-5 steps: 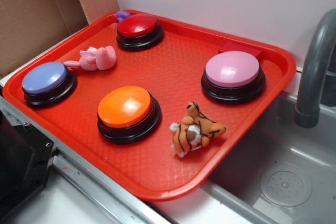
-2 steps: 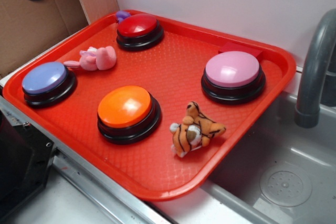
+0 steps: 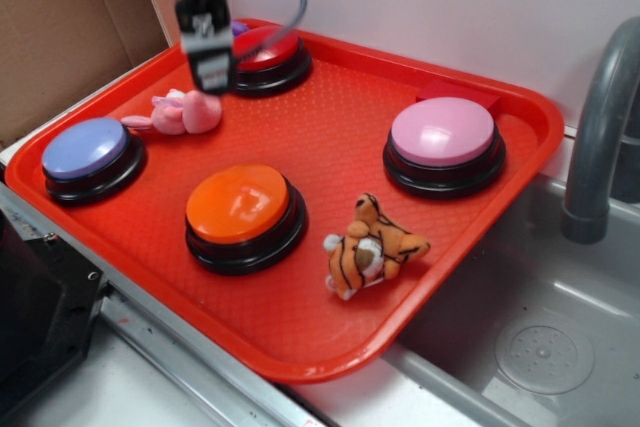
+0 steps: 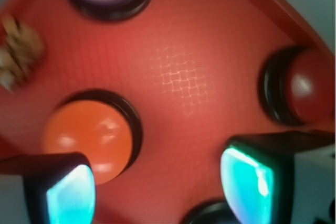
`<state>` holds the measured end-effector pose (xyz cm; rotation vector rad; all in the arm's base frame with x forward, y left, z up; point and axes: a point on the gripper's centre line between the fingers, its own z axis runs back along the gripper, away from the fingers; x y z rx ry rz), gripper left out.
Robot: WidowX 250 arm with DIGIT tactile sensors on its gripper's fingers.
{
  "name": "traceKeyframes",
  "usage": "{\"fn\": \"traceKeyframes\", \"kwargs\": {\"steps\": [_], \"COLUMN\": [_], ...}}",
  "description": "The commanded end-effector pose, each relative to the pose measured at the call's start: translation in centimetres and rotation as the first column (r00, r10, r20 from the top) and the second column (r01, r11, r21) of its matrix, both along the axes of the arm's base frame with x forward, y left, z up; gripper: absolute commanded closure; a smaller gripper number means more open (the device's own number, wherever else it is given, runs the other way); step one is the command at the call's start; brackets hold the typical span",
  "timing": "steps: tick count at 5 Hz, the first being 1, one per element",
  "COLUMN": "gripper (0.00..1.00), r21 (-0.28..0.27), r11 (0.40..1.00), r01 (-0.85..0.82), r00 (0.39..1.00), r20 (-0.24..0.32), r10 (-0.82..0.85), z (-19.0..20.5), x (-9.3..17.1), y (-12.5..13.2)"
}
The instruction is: Push the orange button.
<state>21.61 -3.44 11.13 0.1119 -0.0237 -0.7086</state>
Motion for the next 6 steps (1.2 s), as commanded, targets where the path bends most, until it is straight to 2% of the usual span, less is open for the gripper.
{"fn": "traceKeyframes", "kwargs": {"steps": [1,2,3,4,5,6], "gripper": [0.00,0.00,0.00,0.00,0.00,0.00], "r21": [0.015,-0.064,-0.155,-0.197,-0.192,-0.144], "r11": [0.877,0.895,0.887,0.880,0.905,0.897], "r01": [0.481,0.442,0.434,0.431,0.379,0.418], "r00": [0.876,0.897,0.887,0.885,0.920,0.908], "r20": [0.044,0.018,-0.096,-0.096,-0.028,0.020], "r10": [-0.481,-0.441,-0.451,-0.455,-0.391,-0.419], "z": [-1.7,-3.5,-5.3,-5.2,-5.4,-4.3], "x": [-0.2,-1.7,-2.1,-3.6,-5.1,-4.7], "y": [-5.3,-6.1,-7.5,-8.1,-7.1,-7.0]}}
